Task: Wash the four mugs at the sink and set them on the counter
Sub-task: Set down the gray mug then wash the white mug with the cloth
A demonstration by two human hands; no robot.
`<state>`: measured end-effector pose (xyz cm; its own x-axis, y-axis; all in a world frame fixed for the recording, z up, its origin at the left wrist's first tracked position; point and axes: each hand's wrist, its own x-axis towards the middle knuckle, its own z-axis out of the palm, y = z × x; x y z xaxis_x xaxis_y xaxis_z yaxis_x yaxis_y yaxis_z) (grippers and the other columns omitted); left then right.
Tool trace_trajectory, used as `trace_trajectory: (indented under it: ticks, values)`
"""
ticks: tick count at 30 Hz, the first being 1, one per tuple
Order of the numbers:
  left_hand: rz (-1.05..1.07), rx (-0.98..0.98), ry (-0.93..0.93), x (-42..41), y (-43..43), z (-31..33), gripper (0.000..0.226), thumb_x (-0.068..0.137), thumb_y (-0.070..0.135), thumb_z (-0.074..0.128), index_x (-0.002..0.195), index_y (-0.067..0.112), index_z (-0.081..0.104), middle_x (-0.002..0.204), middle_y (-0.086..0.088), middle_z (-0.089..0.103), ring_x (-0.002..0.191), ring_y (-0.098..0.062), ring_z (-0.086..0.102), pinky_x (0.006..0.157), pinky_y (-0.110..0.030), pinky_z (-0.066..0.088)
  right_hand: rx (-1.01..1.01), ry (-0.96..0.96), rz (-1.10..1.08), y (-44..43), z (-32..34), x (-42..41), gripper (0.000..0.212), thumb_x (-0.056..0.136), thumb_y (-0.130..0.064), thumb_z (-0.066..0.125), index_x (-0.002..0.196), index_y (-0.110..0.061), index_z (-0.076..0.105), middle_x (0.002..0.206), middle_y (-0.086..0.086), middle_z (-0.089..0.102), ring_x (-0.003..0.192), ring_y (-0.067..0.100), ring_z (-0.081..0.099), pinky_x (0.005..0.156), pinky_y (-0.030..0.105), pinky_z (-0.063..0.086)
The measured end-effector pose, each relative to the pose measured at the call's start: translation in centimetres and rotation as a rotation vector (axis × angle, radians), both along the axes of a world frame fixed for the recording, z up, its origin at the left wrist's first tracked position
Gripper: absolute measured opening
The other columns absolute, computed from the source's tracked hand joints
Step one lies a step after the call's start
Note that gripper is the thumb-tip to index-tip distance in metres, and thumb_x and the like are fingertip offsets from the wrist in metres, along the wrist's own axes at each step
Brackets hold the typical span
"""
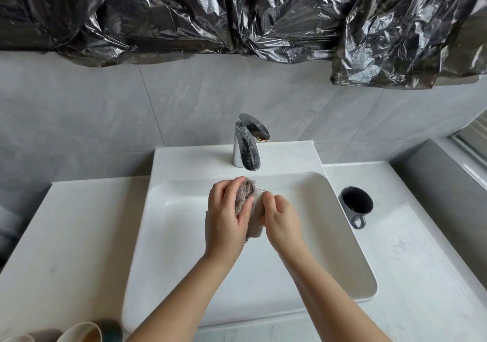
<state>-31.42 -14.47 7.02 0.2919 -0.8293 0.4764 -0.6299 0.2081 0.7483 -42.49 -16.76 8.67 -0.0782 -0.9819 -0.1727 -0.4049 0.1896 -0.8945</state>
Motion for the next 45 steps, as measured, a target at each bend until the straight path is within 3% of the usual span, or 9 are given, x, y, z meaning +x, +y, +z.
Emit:
trace_trajectory:
  ticks: [5,9,15,19,23,25,29,35,45]
  values:
    - [0.054,-0.012,-0.121,0.5,-0.5,-0.3,0.039,0.094,0.032,0.044,0.124,0.014,0.062,0.118,-0.001,0.055,0.112,-0.016,0.05,0.097,-0.025,0.039,-0.014,0.02,0.03,0.3,0.2,0.3,0.039,0.1,-0.03,0.039,0.067,-0.011,0.046,0.063,0.002,0.055,0.06,0.019,0.048,0.06,0.034,0.038]
    - [0.099,0.167,0.267,1.3,-1.0,0.3,0.028,0.1,0.022,0.048,0.122,0.013,0.063,0.114,0.011,0.06,0.105,-0.006,0.055,0.085,-0.001,0.034,-0.018,-0.027,0.004,0.5,0.3,-0.1,0.042,0.101,-0.033,0.041,0.065,-0.011,0.043,0.059,0.001,0.052,0.059,0.018,0.049,0.056,0.031,0.037]
    - [0.138,0.315,0.799,2.9,-1.6,-0.2,0.019,0.099,0.019,0.05,0.106,0.035,0.06,0.102,-0.005,0.068,0.091,-0.023,0.065,0.083,-0.035,0.051,0.033,-0.313,-0.062,0.1,-0.1,-0.9,0.044,0.103,-0.032,0.044,0.063,-0.015,0.038,0.048,-0.01,0.038,0.044,0.008,0.033,0.047,0.023,0.032]
    - [0.093,0.377,1.521,3.3,-1.3,-1.1,0.014,0.092,0.019,0.057,0.1,0.01,0.063,0.091,-0.012,0.064,0.08,-0.028,0.062,0.074,-0.038,0.055,0.169,-0.703,-0.096,0.4,0.4,-1.4,0.047,0.105,-0.033,0.039,0.062,-0.015,0.032,0.054,-0.003,0.022,0.044,0.008,0.016,0.04,0.018,0.017]
    - [0.102,0.622,1.739,1.7,-0.5,-0.2,0.037,0.098,0.043,0.045,0.095,0.012,0.064,0.09,-0.014,0.07,0.085,-0.032,0.064,0.074,-0.042,0.052,0.197,-0.793,-0.104,0.7,-0.1,-0.4,0.046,0.104,-0.035,0.041,0.063,-0.016,0.033,0.051,-0.005,0.026,0.043,0.007,0.016,0.04,0.019,0.015]
    - [0.057,0.619,1.764,1.2,-0.3,0.7,0.055,0.094,0.056,0.043,0.111,0.007,0.06,0.101,-0.02,0.068,0.087,-0.035,0.064,0.079,-0.042,0.049,0.156,-0.731,-0.087,1.0,0.0,0.4,0.041,0.103,-0.033,0.045,0.066,-0.016,0.035,0.051,-0.006,0.032,0.041,0.006,0.021,0.039,0.018,0.018]
    - [0.047,0.599,1.811,2.0,-0.1,1.3,0.062,0.091,0.059,0.043,0.102,0.001,0.061,0.074,-0.02,0.069,0.072,-0.034,0.062,0.072,-0.038,0.046,0.103,-0.628,0.06,1.7,0.0,1.0,0.034,0.101,-0.024,0.051,0.071,-0.013,0.039,0.052,-0.005,0.041,0.042,0.006,0.029,0.043,0.017,0.027]
    - [0.034,0.671,1.818,2.3,0.0,0.9,0.069,0.087,0.065,0.044,0.113,0.003,0.059,0.091,-0.023,0.068,0.072,-0.037,0.066,0.07,-0.045,0.052,0.078,-0.662,0.173,1.6,-1.4,-0.3,0.032,0.091,-0.028,0.063,0.073,-0.013,0.04,0.053,-0.005,0.046,0.046,0.007,0.03,0.046,0.017,0.027]
    - [0.032,0.683,1.471,1.8,-0.4,1.1,0.051,0.094,0.053,0.05,0.103,0.005,0.065,0.095,-0.023,0.069,0.082,-0.037,0.067,0.087,-0.055,0.051,-0.155,-0.501,0.137,1.5,-2.7,-0.8,0.033,0.086,-0.02,0.064,0.079,0.009,0.051,0.058,-0.008,0.058,0.056,0.007,0.06,0.058,0.02,0.049]
